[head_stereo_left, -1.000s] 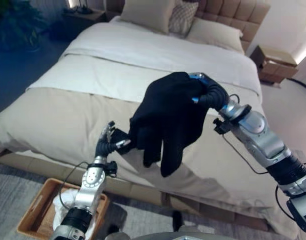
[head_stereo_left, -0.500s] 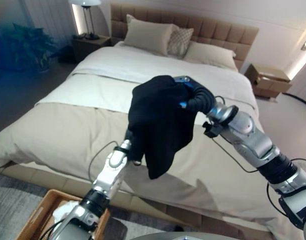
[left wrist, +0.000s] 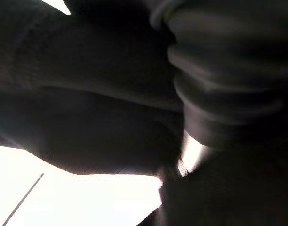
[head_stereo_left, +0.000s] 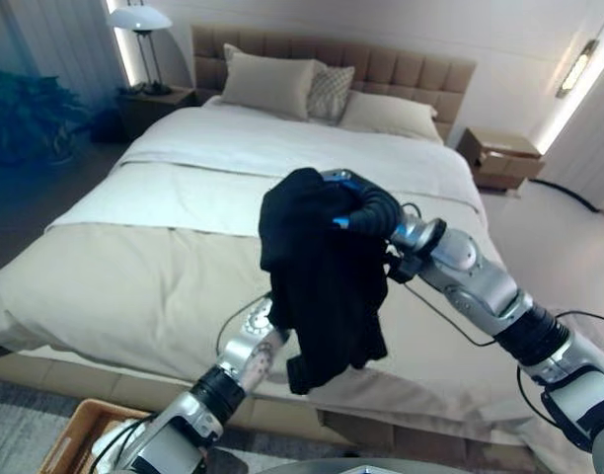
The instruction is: Pick up clothes into the bucket
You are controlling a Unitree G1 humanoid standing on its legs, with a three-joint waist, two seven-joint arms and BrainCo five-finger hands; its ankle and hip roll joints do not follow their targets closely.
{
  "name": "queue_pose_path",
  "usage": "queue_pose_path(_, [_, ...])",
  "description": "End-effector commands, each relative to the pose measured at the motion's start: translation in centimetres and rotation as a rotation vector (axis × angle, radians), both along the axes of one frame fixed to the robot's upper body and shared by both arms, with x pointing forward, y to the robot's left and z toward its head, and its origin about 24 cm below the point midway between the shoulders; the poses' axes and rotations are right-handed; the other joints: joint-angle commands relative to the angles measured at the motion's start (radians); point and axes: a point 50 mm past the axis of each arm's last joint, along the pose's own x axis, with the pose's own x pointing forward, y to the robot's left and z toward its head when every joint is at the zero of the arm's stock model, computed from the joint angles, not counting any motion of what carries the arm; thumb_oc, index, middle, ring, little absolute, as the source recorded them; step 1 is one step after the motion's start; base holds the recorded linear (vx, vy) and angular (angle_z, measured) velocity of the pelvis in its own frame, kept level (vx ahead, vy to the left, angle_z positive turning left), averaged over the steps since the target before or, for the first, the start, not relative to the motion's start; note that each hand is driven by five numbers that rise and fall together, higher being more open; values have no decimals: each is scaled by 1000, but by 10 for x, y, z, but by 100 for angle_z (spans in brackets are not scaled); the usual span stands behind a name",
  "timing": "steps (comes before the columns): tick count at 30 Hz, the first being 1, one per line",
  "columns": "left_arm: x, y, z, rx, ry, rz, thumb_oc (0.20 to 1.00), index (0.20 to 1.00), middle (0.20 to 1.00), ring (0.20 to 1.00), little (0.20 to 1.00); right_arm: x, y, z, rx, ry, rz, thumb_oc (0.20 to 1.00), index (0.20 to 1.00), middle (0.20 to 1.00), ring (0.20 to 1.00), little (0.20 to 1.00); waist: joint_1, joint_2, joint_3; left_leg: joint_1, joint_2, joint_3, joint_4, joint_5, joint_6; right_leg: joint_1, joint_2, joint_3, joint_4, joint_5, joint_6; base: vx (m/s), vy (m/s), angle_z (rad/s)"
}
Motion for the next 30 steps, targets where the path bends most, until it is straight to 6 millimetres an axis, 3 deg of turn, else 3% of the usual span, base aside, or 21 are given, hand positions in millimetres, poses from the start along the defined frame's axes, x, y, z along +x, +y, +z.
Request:
queue_pose_path(1, [11, -10, 16, -81, -47, -14, 200, 200, 200, 200, 200, -1, 6, 47, 159, -130, 54, 200, 200, 200, 200, 200, 12, -7, -26, -54, 27, -65, 46, 8, 0, 29, -45, -8, 63, -24, 51, 0, 0, 0])
queue_pose_path(7, [8, 15, 7, -103, -23, 71, 200, 200, 200, 200, 200, 3, -13, 41, 186, -121, -36, 200, 200, 200, 200, 200, 22, -7, -25, -59, 26, -72, 53, 7, 1, 32, -45, -14, 63, -25, 49, 0, 0, 0])
queue_pose_path(12, [-5, 61, -3, -152, 8, 198, 200, 200, 200, 200, 200, 6, -52, 24, 247, -80, -215, 200, 200, 200, 200, 200, 43, -4, -19, -67, 24, -85, 64, 5, 4, 38, -47, -25, 63, -28, 49, 1, -6, 2])
queue_pose_path(13, [-5, 61, -4, -151, 8, 198, 200, 200, 200, 200, 200, 6, -52, 24, 247, -79, -215, 200, 200, 200, 200, 200, 43, -4, -19, -67, 24, -86, 64, 4, 4, 39, -47, -25, 63, -28, 49, 0, 0, 0])
queue_pose_path(14, [-11, 77, -4, -179, 7, 244, 200, 200, 200, 200, 200, 7, -69, 15, 266, -62, -303, 200, 200, 200, 200, 200, 52, -1, -17, -70, 23, -93, 67, 4, 5, 42, -49, -31, 62, -29, 49, 3, 1, 3])
queue_pose_path(15, [-11, 77, -4, -178, 8, 244, 200, 200, 200, 200, 200, 7, -69, 15, 267, -62, -303, 200, 200, 200, 200, 200, 51, -2, -18, -70, 23, -93, 67, 4, 5, 42, -49, -32, 61, -29, 49, 0, 0, 4])
queue_pose_path(17, [-21, 96, -1, -234, -3, 290, 200, 200, 200, 200, 200, 10, -92, 1, 302, -28, -438, 200, 200, 200, 200, 200, 63, 0, -16, -75, 20, -102, 69, 3, 7, 46, -50, -37, 61, -31, 48, -9, -3, 5])
queue_pose_path(18, [-21, 96, -1, -234, -2, 290, 200, 200, 200, 200, 200, 10, -92, 1, 302, -27, -438, 231, 231, 231, 231, 231, 63, 0, -17, -75, 20, -102, 69, 3, 7, 47, -50, -38, 61, -31, 48, -6, 1, 6])
queue_pose_path(20, [-30, 110, 7, -265, -40, 325, 200, 200, 200, 200, 200, 14, -109, -13, 272, -18, -574, 896, 896, 896, 896, 896, 74, 2, -16, -79, 17, -110, 71, 2, 9, 48, -51, -44, 60, -33, 46, -3, 0, 6])
queue_pose_path(21, [-32, 114, 9, -278, -51, 339, 200, 200, 200, 200, 200, 16, -111, -19, 269, 2, -605, 1000, 1000, 1000, 1000, 1000, 77, 2, -15, -81, 17, -111, 72, 3, 9, 49, -51, -47, 61, -34, 46, -2, -3, 5])
queue_pose_path(30, [-37, 126, 32, -369, -148, 387, 200, 200, 200, 200, 200, 26, -107, -62, 122, 111, -693, 1000, 1000, 1000, 1000, 1000, 100, 5, 1, -96, 18, -133, 75, 15, 6, 52, -45, -70, 73, -47, 37, -15, -9, 12])
